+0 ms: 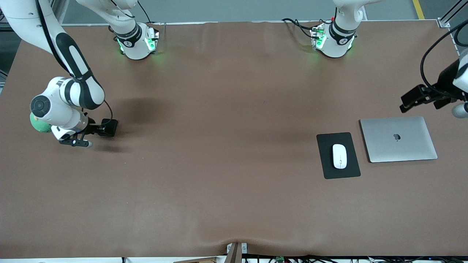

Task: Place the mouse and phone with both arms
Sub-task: 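Withdraw the left gripper while the right gripper lowers the phone beside the plush, then open the right gripper to release the phone and return to rest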

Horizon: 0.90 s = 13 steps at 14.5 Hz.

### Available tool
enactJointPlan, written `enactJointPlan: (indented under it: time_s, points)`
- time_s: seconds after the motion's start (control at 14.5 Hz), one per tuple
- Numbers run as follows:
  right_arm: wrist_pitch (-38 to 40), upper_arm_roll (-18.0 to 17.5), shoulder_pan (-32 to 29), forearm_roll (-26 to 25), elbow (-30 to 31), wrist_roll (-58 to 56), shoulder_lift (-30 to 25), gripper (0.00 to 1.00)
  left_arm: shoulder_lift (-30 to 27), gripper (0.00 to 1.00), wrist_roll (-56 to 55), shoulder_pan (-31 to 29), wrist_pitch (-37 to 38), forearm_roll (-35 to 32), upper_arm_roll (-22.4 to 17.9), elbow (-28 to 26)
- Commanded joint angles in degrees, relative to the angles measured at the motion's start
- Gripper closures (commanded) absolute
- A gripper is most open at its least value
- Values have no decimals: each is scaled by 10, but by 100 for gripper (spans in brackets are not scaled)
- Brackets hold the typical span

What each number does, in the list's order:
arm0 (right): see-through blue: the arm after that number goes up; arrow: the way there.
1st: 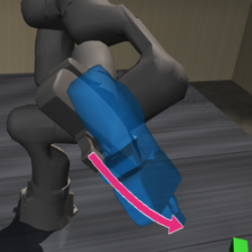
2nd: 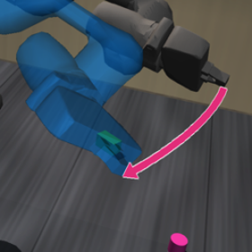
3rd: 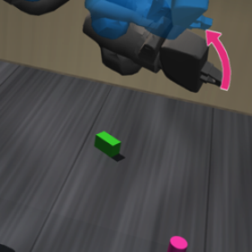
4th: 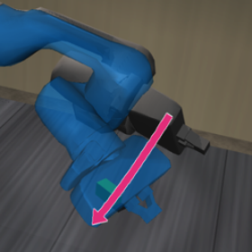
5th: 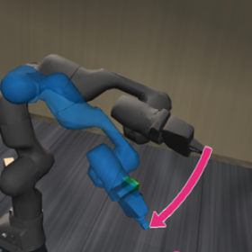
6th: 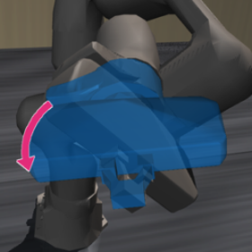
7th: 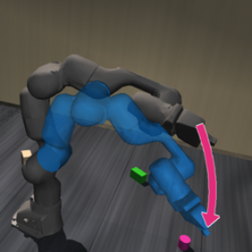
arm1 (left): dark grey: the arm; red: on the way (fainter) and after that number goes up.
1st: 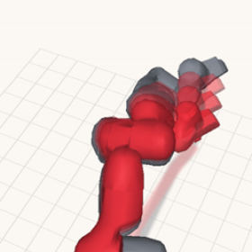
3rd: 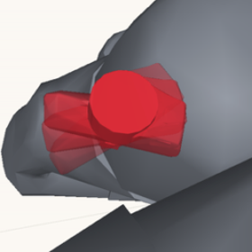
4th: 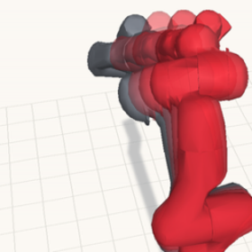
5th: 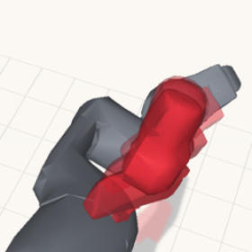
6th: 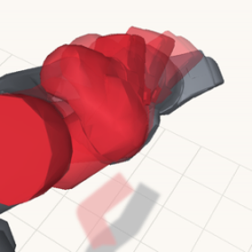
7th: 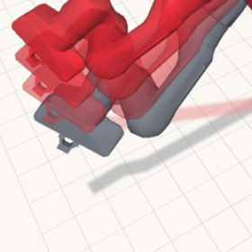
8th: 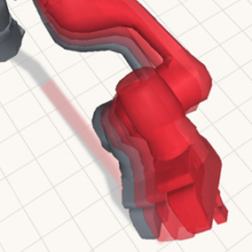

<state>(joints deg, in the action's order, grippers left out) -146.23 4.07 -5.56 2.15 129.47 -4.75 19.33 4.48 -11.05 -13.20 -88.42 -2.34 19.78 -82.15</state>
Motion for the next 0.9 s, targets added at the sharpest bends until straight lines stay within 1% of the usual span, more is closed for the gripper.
enactJointPlan:
  time_s: [0.0,0.14,0.28,0.35,0.62,0.76,0.83]
  points:
    - [10,-3,14,-5,-51,-3,9,0,-11,0,-4,-2,16,8,17,-6]
    - [13,-4,12,-5,-105,-3,30,0,-11,0,-5,-1,16,8,24,-6]
    - [21,-7,13,-4,-154,-4,35,0,-10,0,-6,-1,15,4,34,-6]
    - [43,-11,12,-4,-177,-4,40,0,-9,0,-6,-1,15,3,35,-6]
    - [173,-13,23,-5,-308,-3,63,0,-13,0,7,-4,18,3,33,-5]
    - [244,-13,35,-6,-370,-4,67,0,-32,0,9,11,18,1,18,-13]
    - [279,-14,38,-3,-402,-4,67,0,-34,0,9,52,18,-2,-26,-19]
